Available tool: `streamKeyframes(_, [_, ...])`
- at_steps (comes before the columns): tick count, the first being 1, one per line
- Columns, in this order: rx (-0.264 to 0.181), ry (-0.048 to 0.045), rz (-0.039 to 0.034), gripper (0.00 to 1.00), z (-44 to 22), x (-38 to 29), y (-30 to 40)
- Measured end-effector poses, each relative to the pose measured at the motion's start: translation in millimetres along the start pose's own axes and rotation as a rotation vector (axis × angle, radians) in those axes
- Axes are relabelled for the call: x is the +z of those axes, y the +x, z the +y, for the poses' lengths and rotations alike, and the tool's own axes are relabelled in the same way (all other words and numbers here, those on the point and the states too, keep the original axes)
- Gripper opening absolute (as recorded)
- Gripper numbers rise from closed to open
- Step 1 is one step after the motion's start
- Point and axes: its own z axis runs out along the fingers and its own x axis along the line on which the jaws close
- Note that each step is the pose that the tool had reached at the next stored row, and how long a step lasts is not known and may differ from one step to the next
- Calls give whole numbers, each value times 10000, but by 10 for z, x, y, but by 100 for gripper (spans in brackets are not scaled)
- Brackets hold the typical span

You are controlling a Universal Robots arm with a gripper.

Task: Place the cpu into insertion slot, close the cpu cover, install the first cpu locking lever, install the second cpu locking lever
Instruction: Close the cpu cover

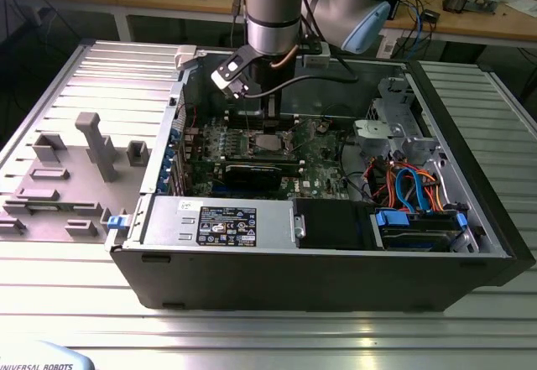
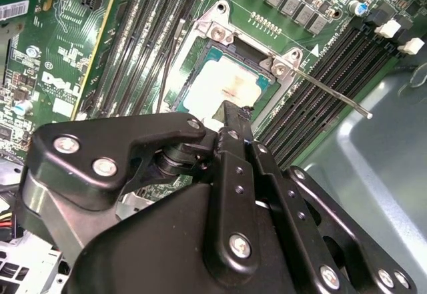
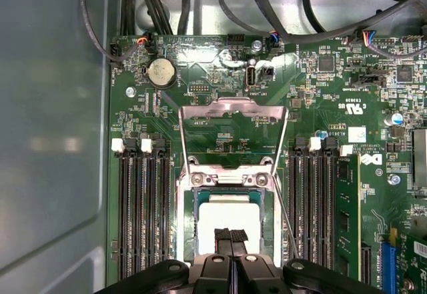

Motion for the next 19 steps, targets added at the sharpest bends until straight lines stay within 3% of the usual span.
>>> streamKeyframes(19, [1,-1,0,11,41,-17,0])
